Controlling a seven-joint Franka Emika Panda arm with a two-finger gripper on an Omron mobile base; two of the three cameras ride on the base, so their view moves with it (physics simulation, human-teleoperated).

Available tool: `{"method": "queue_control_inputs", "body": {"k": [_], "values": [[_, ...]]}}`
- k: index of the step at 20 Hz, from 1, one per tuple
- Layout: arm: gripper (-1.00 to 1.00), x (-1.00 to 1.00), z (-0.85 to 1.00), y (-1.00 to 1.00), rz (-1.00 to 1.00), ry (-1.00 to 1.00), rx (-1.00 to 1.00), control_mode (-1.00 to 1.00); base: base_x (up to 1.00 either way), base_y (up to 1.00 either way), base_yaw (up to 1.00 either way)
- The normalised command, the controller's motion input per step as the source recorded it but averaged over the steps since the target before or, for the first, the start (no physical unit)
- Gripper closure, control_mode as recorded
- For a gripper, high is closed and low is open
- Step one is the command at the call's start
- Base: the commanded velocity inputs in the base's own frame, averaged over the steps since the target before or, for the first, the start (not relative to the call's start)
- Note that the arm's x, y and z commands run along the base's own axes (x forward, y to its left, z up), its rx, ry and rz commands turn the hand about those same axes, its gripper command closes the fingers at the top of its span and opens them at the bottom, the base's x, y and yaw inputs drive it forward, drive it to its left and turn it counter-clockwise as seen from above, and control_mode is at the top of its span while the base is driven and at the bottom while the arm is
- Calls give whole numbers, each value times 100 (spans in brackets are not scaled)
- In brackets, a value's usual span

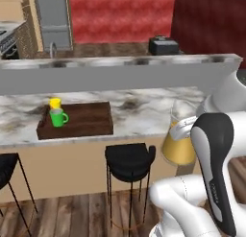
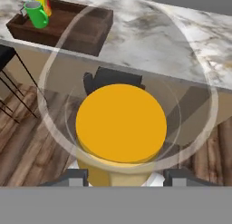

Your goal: There is a tray on the dining counter. Grab the cup, mug, and pitcher and place them on the tray. The pitcher may be placed next to the tray if it cannot fit the tray.

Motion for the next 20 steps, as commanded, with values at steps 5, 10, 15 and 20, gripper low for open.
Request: {"method": "queue_control_inputs", "body": {"k": [5, 10, 15, 20], "values": [[100, 0, 0, 0, 0, 0, 0, 100, -3, 76, -49], [100, 0, 0, 0, 0, 0, 0, 100, -1, 70, -43], [100, 0, 0, 0, 0, 0, 0, 100, 0, 73, -27], [100, 0, 0, 0, 0, 0, 0, 100, 15, 69, -1]]}}
